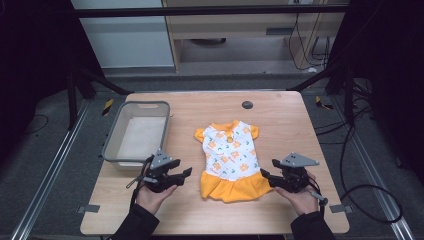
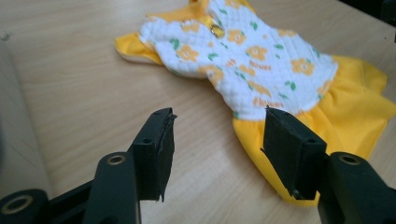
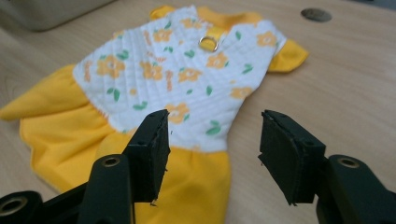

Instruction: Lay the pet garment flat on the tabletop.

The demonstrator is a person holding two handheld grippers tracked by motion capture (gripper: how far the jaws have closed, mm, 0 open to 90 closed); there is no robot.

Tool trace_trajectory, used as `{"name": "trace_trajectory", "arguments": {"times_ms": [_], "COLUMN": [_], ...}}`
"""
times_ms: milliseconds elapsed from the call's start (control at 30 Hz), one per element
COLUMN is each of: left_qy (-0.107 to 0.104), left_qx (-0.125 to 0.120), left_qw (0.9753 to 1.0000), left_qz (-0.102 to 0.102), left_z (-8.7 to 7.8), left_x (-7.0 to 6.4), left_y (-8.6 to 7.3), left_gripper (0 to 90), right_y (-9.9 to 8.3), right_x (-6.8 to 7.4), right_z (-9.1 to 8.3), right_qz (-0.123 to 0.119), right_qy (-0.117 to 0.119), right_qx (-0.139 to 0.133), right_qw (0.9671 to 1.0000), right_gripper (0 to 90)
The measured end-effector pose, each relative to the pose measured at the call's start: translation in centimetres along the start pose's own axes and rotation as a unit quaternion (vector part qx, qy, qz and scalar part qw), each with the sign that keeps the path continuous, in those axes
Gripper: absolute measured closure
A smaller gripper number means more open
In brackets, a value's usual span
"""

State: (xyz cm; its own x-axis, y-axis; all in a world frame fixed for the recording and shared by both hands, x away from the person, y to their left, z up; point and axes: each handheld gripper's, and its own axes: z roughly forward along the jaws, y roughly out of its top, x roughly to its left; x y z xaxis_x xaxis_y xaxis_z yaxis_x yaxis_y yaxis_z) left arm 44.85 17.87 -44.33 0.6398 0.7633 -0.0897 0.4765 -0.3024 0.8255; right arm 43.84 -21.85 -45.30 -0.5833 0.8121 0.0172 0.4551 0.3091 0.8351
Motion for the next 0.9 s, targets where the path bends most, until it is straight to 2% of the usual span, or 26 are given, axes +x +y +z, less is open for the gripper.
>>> {"name": "trace_trajectory", "arguments": {"times_ms": [33, 67, 133, 200, 267, 300, 333, 400, 433, 467, 600, 667, 700, 767, 900], "left_qy": [-0.008, -0.008, -0.024, -0.027, -0.033, -0.038, -0.038, -0.039, -0.039, -0.041, -0.043, -0.045, -0.046, -0.042, -0.039], "left_qx": [0.006, 0.006, 0.021, 0.030, 0.041, 0.053, 0.053, 0.071, 0.071, 0.079, 0.095, 0.100, 0.104, 0.103, 0.107], "left_qw": [0.9999, 0.9999, 0.9995, 0.9992, 0.9986, 0.9979, 0.9979, 0.9966, 0.9966, 0.9960, 0.9945, 0.9939, 0.9935, 0.9937, 0.9933], "left_qz": [-0.001, -0.001, -0.002, 0.001, -0.001, 0.001, 0.001, 0.011, 0.011, 0.008, 0.011, 0.012, 0.011, 0.016, 0.023], "left_z": [0.5, 0.5, 1.2, 1.7, 2.4, 3.0, 3.0, 3.7, 3.7, 4.1, 4.5, 4.7, 4.8, 5.1, 5.0], "left_x": [-0.5, -0.5, -1.0, -1.4, -1.8, -2.4, -2.4, -3.0, -3.0, -3.3, -3.5, -3.7, -3.8, -4.0, -4.3], "left_y": [-0.8, -0.8, -1.5, -1.7, -2.0, -2.5, -2.5, -3.0, -3.0, -3.2, -3.4, -3.4, -3.5, -3.5, -3.4], "left_gripper": [43.0, 43.0, 42.9, 42.9, 43.0, 43.8, 44.3, 45.9, 47.1, 48.0, 54.0, 60.3, 68.0, 75.0, 85.7], "right_y": [-0.3, -0.3, -1.5, -2.5, -2.8, -3.2, -3.2, -3.6, -3.6, -3.8, -4.0, -4.1, -4.0, -3.8, -3.7], "right_x": [0.1, 0.1, 0.2, 0.2, 0.2, 0.3, 0.3, 0.2, 0.2, 0.2, 0.2, 0.3, 0.5, 0.6, 0.8], "right_z": [0.0, 0.0, 0.1, 0.3, 0.4, 0.8, 0.8, 1.3, 1.3, 1.7, 1.9, 2.1, 2.1, 2.1, 2.1], "right_qz": [0.002, 0.002, 0.006, 0.009, 0.008, 0.006, 0.006, -0.001, -0.001, -0.001, -0.002, -0.001, -0.003, -0.005, -0.005], "right_qy": [0.001, 0.001, 0.007, 0.010, 0.010, 0.012, 0.012, 0.010, 0.010, 0.010, 0.009, 0.013, 0.018, 0.025, 0.035], "right_qx": [0.003, 0.003, 0.012, 0.026, 0.031, 0.048, 0.048, 0.060, 0.060, 0.076, 0.086, 0.092, 0.095, 0.098, 0.103], "right_qw": [1.0000, 1.0000, 0.9999, 0.9996, 0.9994, 0.9988, 0.9988, 0.9982, 0.9982, 0.9971, 0.9963, 0.9957, 0.9953, 0.9948, 0.9941], "right_gripper": [42.7, 42.7, 43.6, 46.5, 47.6, 50.3, 50.3, 54.2, 54.2, 57.2, 63.7, 69.2, 76.3, 81.3, 83.7]}}
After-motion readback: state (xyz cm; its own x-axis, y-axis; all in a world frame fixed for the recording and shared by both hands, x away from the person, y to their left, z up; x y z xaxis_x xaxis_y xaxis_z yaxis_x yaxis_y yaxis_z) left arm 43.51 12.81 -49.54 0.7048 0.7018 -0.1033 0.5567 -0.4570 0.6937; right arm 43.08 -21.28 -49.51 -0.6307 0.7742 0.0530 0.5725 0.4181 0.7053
